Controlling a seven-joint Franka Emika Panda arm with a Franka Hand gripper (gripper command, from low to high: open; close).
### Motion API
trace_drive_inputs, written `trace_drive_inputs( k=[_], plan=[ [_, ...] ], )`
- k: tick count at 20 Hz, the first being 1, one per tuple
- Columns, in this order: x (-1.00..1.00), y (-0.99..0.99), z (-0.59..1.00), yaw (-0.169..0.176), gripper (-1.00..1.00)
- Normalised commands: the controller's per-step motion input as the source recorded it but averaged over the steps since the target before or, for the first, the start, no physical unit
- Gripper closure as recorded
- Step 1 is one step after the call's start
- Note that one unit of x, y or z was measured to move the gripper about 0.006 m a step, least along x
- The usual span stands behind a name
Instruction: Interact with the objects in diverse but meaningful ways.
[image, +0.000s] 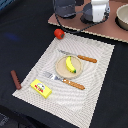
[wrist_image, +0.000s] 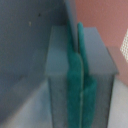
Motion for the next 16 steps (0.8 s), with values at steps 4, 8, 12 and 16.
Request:
trace_drive_inputs(
  k=[4,8,12,16],
  plan=[
    [-0.20,0.20,0.00,0.107,1.00],
    [-0.11,0.28,0.00,0.106,1.00],
    [0.02,0.34,0.00,0.080,1.00],
    [0.18,0.36,0.00,0.051,-1.00]
  ],
)
